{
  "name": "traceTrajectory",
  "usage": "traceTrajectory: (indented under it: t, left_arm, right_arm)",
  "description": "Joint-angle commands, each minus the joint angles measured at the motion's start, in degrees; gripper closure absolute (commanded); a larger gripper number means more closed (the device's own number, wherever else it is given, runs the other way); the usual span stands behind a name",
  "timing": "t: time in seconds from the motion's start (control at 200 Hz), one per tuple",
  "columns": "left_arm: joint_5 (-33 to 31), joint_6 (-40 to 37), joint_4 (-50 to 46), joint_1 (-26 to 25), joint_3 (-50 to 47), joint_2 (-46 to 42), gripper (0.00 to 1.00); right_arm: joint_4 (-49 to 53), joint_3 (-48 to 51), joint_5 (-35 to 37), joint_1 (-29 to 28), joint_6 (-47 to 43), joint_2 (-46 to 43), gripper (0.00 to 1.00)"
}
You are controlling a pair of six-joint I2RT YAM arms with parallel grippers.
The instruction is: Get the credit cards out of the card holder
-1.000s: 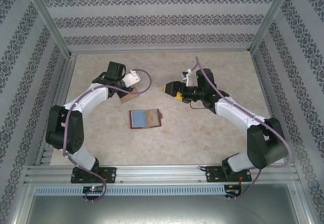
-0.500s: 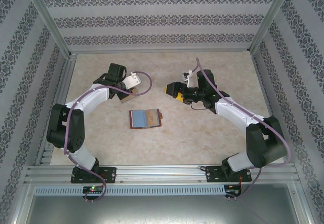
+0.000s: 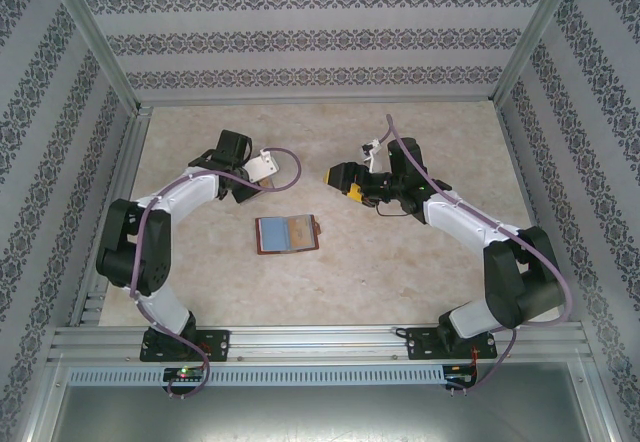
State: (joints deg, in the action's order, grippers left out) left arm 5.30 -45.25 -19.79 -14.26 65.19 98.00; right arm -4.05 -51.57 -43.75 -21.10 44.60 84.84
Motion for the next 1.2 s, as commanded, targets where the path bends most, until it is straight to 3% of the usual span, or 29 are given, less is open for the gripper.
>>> traceTrajectory:
  t: [0.0,0.05,0.19,0.59,0.774,0.859,0.989,1.029,1.044,1.084,1.194]
  left_arm:
    - [-1.3,-1.4,1.1,-0.5,1.1,1.2,0.94]
    - [-1.6,-0.5,0.9,-0.5,1.3,1.5,0.88]
    - [-3.4,0.6,1.4,-0.6,1.9,1.8,0.82]
    - [-5.7,0.5,2.0,-0.6,2.0,1.2,0.80]
    - [-5.8,4.0,3.6,-0.6,1.9,-2.5,0.69]
    - [-4.9,8.7,3.2,-0.6,2.4,-4.9,0.49]
    - [-1.7,18.4,0.4,-0.5,3.1,-8.5,0.34]
    - [-1.2,22.1,0.7,-0.5,2.5,-10.0,0.21]
    - [-1.2,23.6,0.9,-0.4,2.2,-10.6,0.11]
    - [-0.8,27.3,1.2,-0.5,1.3,-12.5,0.00]
    - [0.2,37.0,0.9,-0.3,-1.4,-17.6,0.00]
  right_arm:
    - [-0.7,0.6,-0.1,0.4,-0.3,-0.1,0.02]
    - [-0.7,0.7,-0.1,0.4,-0.1,-0.1,0.02]
    - [-0.9,0.5,-0.3,0.4,-0.1,0.1,0.02]
    - [-1.2,0.4,-0.6,0.4,0.0,0.1,0.02]
    - [-0.7,0.8,-0.1,0.2,-0.2,-0.3,0.02]
    - [0.3,0.6,1.0,-0.5,-1.1,-0.6,0.02]
    - [1.6,0.3,3.4,-2.4,-1.9,-0.7,0.02]
    - [2.1,0.3,4.3,-3.3,-2.4,-0.7,0.02]
    - [2.4,0.2,4.8,-3.6,-2.5,-0.7,0.02]
    - [3.1,0.1,6.0,-4.7,-3.1,-0.7,0.02]
    - [4.7,-0.3,8.6,-7.8,-4.3,0.0,0.02]
